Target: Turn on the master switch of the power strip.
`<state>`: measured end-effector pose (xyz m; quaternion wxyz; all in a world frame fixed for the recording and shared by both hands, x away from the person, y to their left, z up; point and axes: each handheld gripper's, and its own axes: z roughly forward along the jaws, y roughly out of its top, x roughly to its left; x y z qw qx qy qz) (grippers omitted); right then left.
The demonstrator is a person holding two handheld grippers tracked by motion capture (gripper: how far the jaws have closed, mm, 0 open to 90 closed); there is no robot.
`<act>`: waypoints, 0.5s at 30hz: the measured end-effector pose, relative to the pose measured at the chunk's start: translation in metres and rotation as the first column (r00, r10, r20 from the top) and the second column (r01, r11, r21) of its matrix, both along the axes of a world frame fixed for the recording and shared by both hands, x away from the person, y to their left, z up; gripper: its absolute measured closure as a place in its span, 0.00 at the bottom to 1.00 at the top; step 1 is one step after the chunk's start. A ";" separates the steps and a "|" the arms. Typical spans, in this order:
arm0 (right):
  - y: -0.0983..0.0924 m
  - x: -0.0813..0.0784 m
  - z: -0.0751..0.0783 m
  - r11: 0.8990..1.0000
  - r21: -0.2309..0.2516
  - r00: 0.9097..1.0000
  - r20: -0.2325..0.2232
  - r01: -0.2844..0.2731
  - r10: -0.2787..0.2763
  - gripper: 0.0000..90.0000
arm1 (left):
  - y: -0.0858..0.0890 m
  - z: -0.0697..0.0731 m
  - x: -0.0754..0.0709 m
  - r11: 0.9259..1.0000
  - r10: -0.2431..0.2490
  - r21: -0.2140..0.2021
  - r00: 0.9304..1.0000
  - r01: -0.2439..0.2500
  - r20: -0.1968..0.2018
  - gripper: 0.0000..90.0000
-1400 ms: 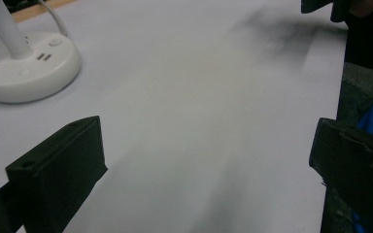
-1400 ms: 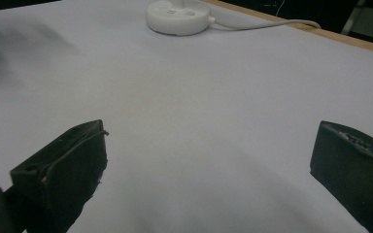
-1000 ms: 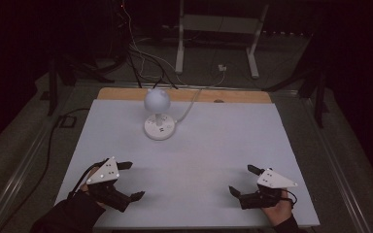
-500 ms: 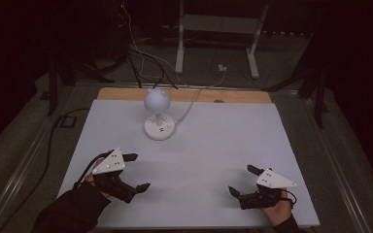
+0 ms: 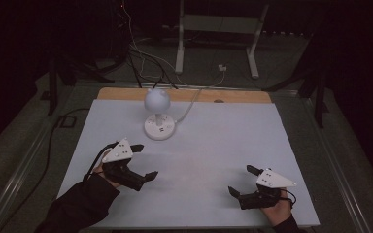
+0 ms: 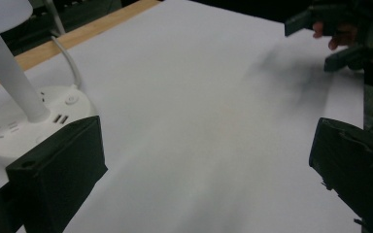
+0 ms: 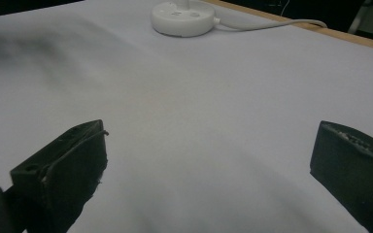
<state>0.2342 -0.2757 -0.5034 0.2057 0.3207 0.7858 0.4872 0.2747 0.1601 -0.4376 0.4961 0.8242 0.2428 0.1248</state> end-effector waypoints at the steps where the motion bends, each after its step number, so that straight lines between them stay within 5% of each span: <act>1: 0.000 0.000 0.000 1.000 0.000 1.000 0.000 -0.001 0.001 0.00 | -0.002 0.000 0.002 1.000 0.005 0.002 1.000 -0.005 0.002 0.00; 15: -0.001 0.000 0.000 1.000 0.004 1.000 0.000 -0.006 0.006 0.00 | -0.024 0.000 0.024 0.998 0.058 -0.024 0.998 -0.058 0.013 0.00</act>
